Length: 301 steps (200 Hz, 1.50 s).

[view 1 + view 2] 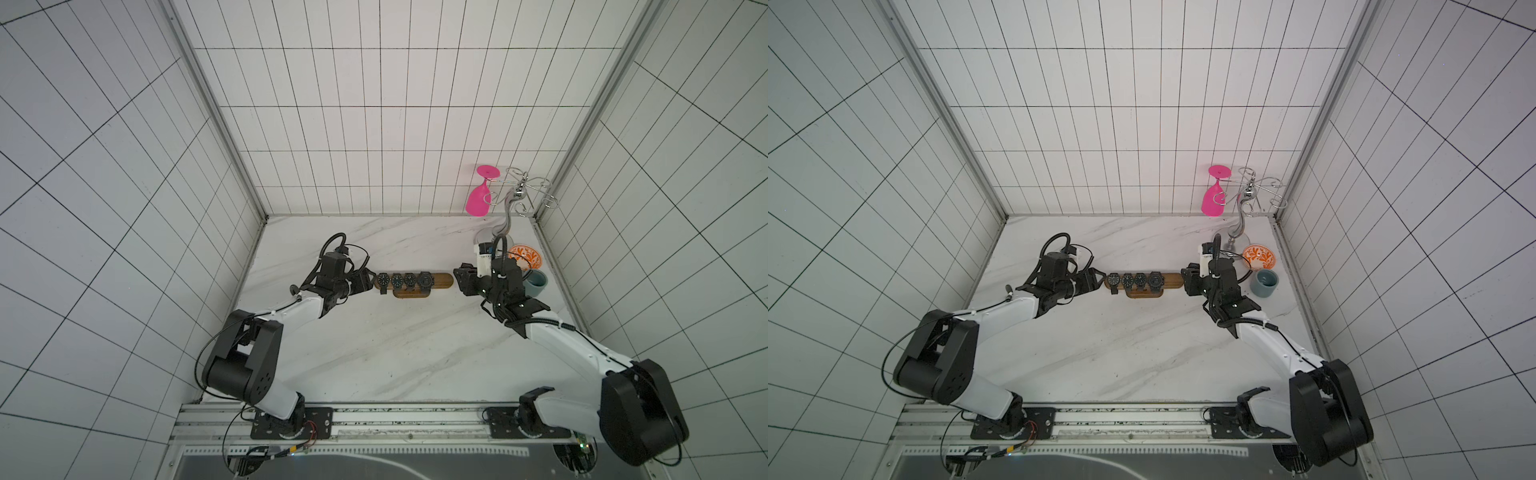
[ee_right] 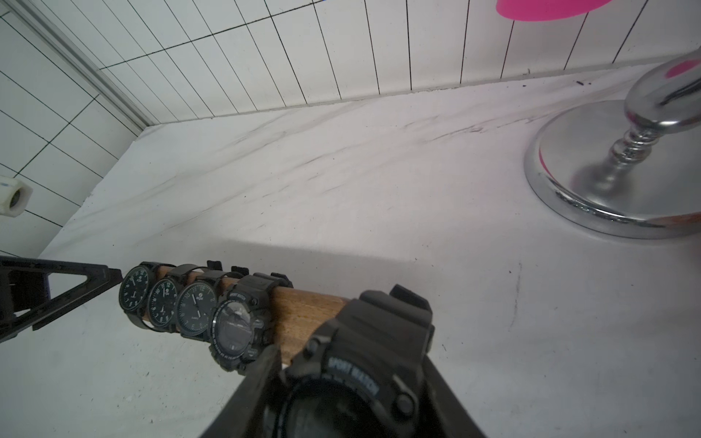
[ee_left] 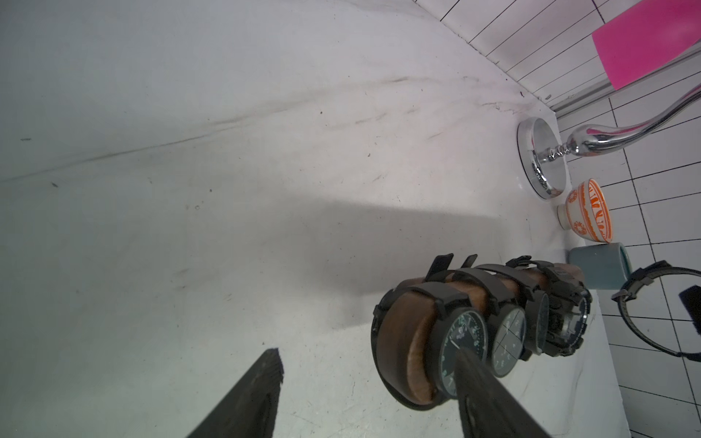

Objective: Place watch on stand
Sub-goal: Place the watch on the stand.

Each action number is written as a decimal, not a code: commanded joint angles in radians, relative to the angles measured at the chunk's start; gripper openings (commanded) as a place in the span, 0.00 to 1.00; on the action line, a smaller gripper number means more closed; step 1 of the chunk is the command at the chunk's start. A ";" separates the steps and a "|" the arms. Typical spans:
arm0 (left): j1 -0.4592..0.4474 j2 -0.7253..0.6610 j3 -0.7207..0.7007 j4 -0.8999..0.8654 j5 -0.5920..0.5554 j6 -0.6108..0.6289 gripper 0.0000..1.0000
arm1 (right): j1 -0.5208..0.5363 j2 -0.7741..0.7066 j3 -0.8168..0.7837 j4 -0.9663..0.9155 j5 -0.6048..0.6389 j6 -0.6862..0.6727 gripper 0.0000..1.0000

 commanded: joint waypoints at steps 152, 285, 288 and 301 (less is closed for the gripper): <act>0.008 0.115 0.050 0.145 0.177 -0.070 0.61 | -0.010 0.163 -0.038 0.154 -0.109 -0.003 0.41; 0.008 0.125 0.058 0.148 0.186 -0.072 0.56 | 0.057 0.236 0.019 0.163 -0.099 -0.026 0.42; 0.009 0.126 0.058 0.148 0.185 -0.072 0.56 | 0.059 0.236 0.020 0.161 -0.097 -0.026 0.42; 0.009 0.128 0.058 0.148 0.186 -0.072 0.55 | 0.065 0.239 0.025 0.155 -0.076 -0.028 0.42</act>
